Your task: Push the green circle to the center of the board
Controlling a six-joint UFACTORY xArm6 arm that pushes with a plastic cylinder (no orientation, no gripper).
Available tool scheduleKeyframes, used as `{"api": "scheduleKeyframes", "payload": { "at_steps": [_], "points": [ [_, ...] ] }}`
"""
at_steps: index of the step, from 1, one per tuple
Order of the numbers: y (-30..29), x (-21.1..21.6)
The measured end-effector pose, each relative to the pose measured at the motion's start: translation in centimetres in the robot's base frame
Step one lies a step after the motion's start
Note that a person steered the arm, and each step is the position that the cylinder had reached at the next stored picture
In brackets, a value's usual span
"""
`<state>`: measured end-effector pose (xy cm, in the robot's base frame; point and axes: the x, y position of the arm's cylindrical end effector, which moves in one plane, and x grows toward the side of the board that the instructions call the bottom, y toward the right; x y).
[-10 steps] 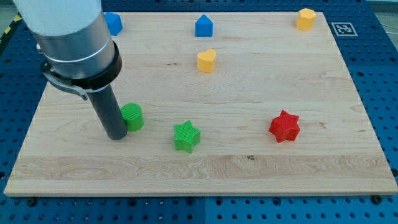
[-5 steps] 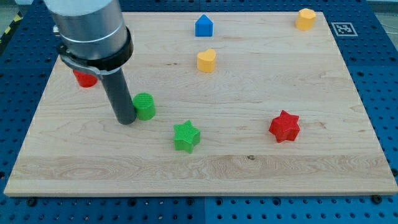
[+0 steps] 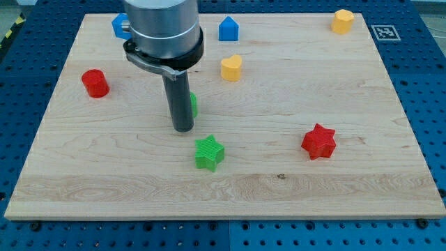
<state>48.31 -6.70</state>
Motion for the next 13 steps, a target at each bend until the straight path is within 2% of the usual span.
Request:
{"api": "scheduleKeyframes", "payload": {
  "at_steps": [2, 4, 6, 7, 9, 10, 11, 12, 13],
  "points": [
    [-2.6, -1.4],
    [1.0, -2.6],
    [1.6, -2.6],
    [4.5, -2.6],
    [5.3, -2.2],
    [4.6, -2.0],
    [0.9, -2.0],
    [-1.9, -3.9],
    [-1.9, -3.9]
  ]
}}
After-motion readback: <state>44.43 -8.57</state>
